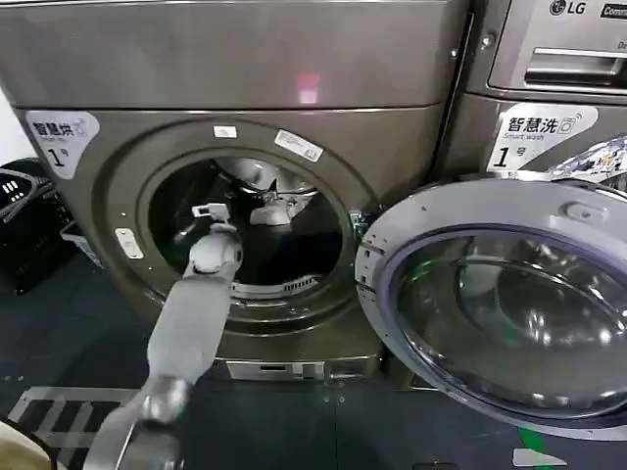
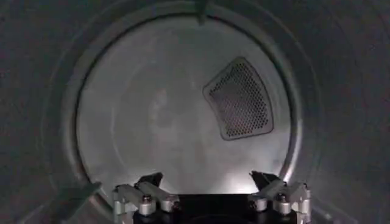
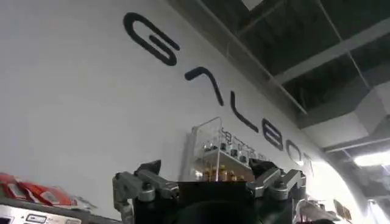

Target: Grasp the clothes from the dryer.

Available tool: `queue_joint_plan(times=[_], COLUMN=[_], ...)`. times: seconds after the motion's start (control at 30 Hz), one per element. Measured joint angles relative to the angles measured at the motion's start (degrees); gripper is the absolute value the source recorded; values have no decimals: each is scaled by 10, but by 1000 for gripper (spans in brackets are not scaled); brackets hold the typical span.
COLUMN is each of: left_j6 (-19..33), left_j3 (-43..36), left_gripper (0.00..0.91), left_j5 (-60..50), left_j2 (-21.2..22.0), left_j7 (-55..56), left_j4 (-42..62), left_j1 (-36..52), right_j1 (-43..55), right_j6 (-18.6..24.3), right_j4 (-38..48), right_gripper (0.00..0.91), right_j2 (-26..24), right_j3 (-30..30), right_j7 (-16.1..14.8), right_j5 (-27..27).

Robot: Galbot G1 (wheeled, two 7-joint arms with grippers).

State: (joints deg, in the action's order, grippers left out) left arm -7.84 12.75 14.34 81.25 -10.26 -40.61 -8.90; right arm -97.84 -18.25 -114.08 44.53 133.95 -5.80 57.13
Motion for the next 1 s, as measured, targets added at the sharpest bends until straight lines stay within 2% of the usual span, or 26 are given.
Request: queue_joint_plan(times=[0.27, 0.57, 1.0], left_j6=[4, 29, 44], left_j3=[-118, -240, -353], left_gripper=[907, 907, 907], left_j5=[-22, -128, -293], left_j2=[-16, -11, 20], left_j7=[-142, -293, -384], left_j4=[64, 133, 191], left_j1=[55, 114, 168], right_j1=[-2, -2, 0], right_j6=[4, 6, 8], right_j4=[2, 0, 0], right_gripper=[907, 907, 907], right_j2=[3, 11, 14], right_j3=[3, 1, -5], right_j7=[-5, -8, -10], right_j5=[-1, -4, -5])
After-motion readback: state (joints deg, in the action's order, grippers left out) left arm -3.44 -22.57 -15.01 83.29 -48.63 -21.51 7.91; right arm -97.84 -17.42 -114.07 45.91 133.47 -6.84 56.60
